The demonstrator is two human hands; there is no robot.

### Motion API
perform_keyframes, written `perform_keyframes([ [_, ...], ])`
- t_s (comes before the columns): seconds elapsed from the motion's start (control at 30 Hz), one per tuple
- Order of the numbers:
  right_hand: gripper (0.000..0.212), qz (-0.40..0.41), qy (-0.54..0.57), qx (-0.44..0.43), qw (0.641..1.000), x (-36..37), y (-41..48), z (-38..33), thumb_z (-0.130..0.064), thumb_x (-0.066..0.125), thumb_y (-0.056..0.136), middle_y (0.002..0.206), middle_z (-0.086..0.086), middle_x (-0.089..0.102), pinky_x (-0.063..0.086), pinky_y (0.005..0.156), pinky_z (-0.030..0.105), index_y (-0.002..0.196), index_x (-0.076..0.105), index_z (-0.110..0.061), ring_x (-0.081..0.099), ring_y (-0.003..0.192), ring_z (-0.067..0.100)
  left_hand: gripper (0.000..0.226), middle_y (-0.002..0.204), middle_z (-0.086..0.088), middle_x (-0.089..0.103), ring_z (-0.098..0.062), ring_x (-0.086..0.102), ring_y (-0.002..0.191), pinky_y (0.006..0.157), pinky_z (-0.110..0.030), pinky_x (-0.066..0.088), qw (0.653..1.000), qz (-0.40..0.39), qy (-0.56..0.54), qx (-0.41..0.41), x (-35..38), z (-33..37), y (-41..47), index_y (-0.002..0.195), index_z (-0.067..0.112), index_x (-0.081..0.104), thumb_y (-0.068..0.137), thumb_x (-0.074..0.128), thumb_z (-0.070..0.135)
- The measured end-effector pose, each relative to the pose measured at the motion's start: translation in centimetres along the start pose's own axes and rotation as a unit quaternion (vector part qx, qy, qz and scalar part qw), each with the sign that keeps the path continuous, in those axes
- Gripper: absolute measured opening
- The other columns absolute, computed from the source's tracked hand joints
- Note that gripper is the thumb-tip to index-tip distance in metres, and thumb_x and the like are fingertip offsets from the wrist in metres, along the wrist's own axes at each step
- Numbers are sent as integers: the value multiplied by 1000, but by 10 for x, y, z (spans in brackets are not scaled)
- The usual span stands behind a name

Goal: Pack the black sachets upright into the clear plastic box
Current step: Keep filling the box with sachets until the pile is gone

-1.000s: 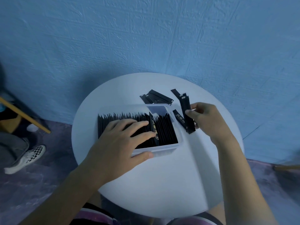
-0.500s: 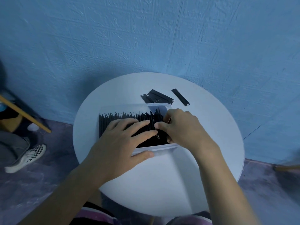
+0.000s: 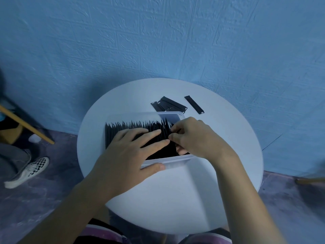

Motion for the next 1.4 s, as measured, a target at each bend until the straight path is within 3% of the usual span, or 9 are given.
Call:
perform_keyframes([
  [0.1,14,-5,22,-3,1000,-1,-1,1,-23,58,98,73,1,75,54,64,17,91,69,-17,71,57,9,58,149,12,50,-19,49,130,107,-43,37,1000,-1,2,-1,0,0,0,143,41,51,93,39,69],
  [0.27,17,-18,26,-1,1000,0,-1,4,-21,58,98,74,1,75,56,64,17,89,71,-16,72,59,9,55,148,11,51,-20,50,129,105,-44,38,1000,-6,-2,3,0,0,1,140,43,53,93,39,68],
  [0.53,10,-4,62,1,998,4,-2,6,-15,60,96,75,1,72,47,52,7,94,70,-18,71,59,9,55,148,12,50,-19,47,131,106,-46,38,1000,-6,-20,9,1,0,4,136,42,56,90,44,68],
  [0.63,20,-23,77,-6,997,1,-2,9,-10,53,98,75,0,72,50,60,9,90,69,-19,71,62,7,55,148,14,50,-17,48,132,107,-44,38,999,-7,-29,20,2,5,5,137,38,55,90,46,66],
  [0.77,26,-34,94,-16,995,1,0,14,-5,48,98,79,3,74,61,75,23,98,72,-17,73,67,10,54,145,13,52,-18,49,129,106,-45,40,999,-6,-23,23,0,6,5,141,42,52,92,43,65],
  [1.0,32,-46,104,-30,993,1,2,16,-5,41,101,85,2,74,61,81,27,109,70,-18,75,74,11,50,154,14,38,-19,43,131,109,-43,33,999,-42,-19,19,1,10,11,133,44,53,91,42,68],
  [1.13,30,-46,139,-35,989,0,1,20,-7,44,102,85,2,75,61,83,31,98,71,-21,75,77,13,48,155,17,39,-19,43,131,108,-44,34,999,-43,-11,24,2,11,10,132,41,53,94,38,67],
  [1.3,26,-26,180,-46,982,-3,0,26,-9,48,102,85,3,75,61,73,28,99,72,-19,74,74,14,45,151,15,44,-21,46,130,106,-47,38,999,-39,-7,20,1,12,10,129,40,54,95,40,65],
  [1.4,22,86,262,-31,961,-14,5,35,-6,51,99,79,8,73,53,56,23,94,72,-13,68,62,15,44,151,15,44,-20,46,130,107,-46,37,999,-37,-11,20,0,11,10,127,40,56,95,40,65],
])
Point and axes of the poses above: each hand's wrist, its own y-axis towards the middle knuckle, its own x-axis out of the palm, z = x × y, the point moved 1 cm from there along y, towards the middle knuckle
